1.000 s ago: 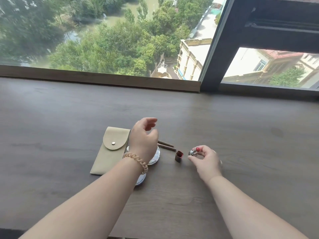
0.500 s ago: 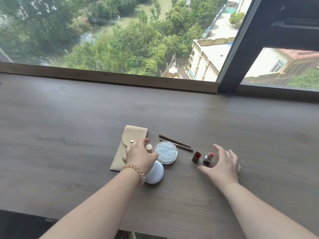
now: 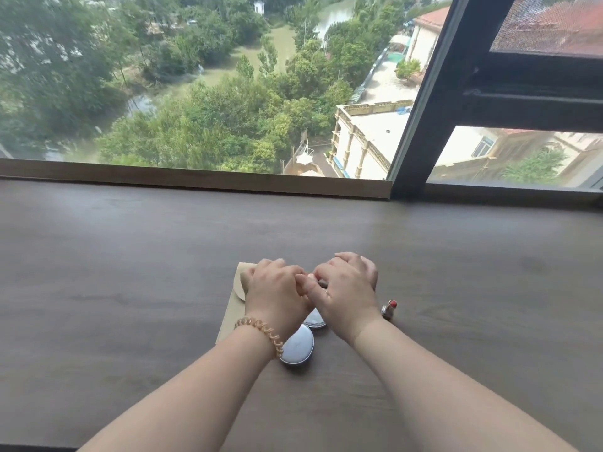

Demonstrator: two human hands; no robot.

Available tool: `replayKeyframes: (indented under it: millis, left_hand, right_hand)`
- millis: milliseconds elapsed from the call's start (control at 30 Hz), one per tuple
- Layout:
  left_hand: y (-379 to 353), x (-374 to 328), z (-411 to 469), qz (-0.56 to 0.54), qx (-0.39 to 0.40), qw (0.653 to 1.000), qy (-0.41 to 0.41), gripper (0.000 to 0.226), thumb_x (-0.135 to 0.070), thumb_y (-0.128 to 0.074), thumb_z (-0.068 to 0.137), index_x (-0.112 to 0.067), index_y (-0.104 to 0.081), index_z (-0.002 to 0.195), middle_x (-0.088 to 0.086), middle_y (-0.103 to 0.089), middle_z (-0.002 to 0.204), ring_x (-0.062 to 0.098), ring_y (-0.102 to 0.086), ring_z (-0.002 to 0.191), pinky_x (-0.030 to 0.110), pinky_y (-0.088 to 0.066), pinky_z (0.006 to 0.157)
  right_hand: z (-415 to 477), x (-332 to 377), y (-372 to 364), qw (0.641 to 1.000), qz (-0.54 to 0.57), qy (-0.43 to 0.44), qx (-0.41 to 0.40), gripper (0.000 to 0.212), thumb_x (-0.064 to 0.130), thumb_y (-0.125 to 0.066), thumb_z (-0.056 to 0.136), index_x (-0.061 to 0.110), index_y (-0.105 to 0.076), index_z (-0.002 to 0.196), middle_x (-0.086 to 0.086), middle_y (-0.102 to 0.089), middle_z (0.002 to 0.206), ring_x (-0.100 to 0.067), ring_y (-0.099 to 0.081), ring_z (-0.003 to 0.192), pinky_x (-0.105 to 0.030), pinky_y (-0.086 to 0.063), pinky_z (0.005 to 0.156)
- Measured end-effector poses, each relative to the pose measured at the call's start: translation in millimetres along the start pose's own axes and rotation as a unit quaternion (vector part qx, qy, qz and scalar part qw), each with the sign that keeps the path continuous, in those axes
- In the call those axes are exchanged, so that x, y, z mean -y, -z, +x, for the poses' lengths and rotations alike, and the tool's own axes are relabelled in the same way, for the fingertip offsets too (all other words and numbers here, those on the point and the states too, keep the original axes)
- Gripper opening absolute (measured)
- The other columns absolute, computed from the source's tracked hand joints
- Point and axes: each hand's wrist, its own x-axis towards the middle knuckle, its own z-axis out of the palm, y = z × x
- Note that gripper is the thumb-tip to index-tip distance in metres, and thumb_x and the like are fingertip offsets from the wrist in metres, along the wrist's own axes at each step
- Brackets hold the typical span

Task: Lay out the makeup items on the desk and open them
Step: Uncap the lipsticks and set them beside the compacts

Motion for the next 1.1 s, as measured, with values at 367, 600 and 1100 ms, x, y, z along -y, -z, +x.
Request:
replayKeyframes:
  millis: [367,600,1100]
  left_hand:
    - [38,30,2,-0.079,0.086,0.983,-0.142,0.044,-0.067,-0.039,0.081,-0.027,-0.051,0.067,-0.012,-0.048,0.061,0.013,-0.047,0.073,0.033,-0.033,0.079]
    - [77,21,15,-0.352,0.171,0.92,-0.027,0.049,-0.039,-0.045,0.096,-0.015,-0.068,0.06,-0.006,-0.059,0.057,0.011,-0.049,0.052,0.023,-0.039,0.052]
    - [99,30,18,-0.388,0.205,0.898,0.014,0.041,-0.039,-0.047,0.095,-0.025,-0.076,0.069,-0.005,-0.065,0.067,0.003,-0.048,0.051,0.029,-0.04,0.062]
  right_hand:
    - [9,30,18,0.931,0.261,-0.242,0.08,0.046,0.041,-0.032,0.079,0.014,-0.055,0.049,0.004,-0.054,0.045,-0.024,-0.052,0.067,-0.036,-0.039,0.079]
    - [24,61,32,0.884,0.373,-0.272,0.072,0.054,0.044,-0.036,0.071,0.0,-0.066,0.078,-0.013,-0.065,0.06,-0.024,-0.051,0.059,-0.04,-0.048,0.077]
    - [4,77,59,0.916,0.369,-0.142,0.064,0.035,0.029,-0.039,0.1,0.003,-0.057,0.084,-0.002,-0.054,0.072,-0.017,-0.05,0.068,-0.03,-0.043,0.067]
